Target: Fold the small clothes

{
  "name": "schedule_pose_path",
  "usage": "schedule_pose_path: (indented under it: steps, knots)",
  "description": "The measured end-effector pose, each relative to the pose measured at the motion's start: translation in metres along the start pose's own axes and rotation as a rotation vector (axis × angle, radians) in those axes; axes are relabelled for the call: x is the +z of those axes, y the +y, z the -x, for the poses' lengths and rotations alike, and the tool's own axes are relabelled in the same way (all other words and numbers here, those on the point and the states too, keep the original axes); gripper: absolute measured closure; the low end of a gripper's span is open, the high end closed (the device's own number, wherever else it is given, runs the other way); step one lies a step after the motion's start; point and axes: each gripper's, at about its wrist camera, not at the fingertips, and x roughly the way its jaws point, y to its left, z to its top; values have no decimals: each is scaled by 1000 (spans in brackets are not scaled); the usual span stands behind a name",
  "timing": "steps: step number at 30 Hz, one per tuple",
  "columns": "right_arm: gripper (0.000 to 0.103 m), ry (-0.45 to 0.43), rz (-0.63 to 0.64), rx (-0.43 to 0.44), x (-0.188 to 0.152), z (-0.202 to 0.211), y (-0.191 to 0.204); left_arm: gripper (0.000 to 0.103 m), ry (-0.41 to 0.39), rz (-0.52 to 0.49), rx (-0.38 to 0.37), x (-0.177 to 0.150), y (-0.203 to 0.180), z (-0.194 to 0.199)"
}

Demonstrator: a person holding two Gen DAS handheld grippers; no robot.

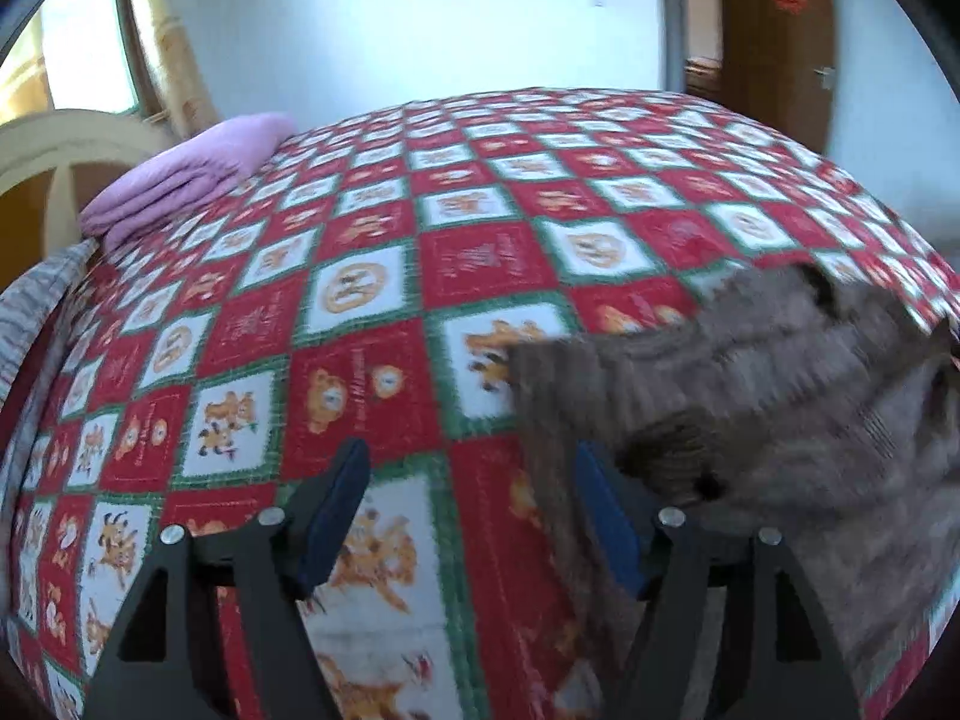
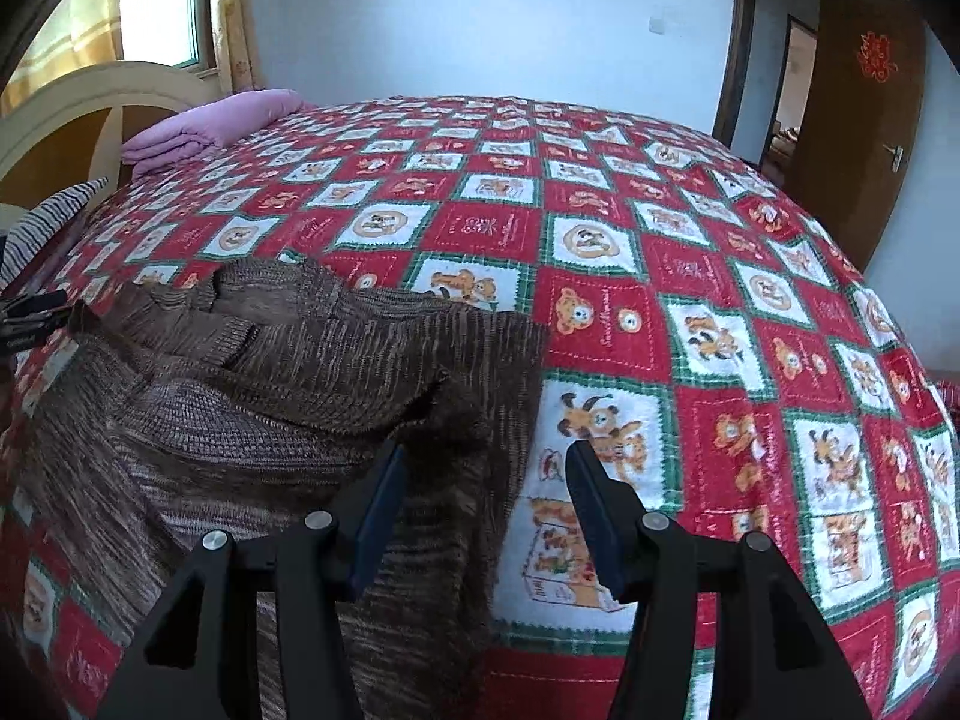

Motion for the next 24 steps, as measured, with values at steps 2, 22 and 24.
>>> schedule_pose_path:
  steps: [2,22,24]
  knots:
    - [47,-1,-6,28,-1,1,-6,30,-14,-38,-57,-4,-8,7]
    - [47,19,186,60,3,-22,12,30,-39,-387,-216,-31,-38,19]
    - [47,16,208,52,6,-27,15,30,-45,-419,-218,-28,-49,12]
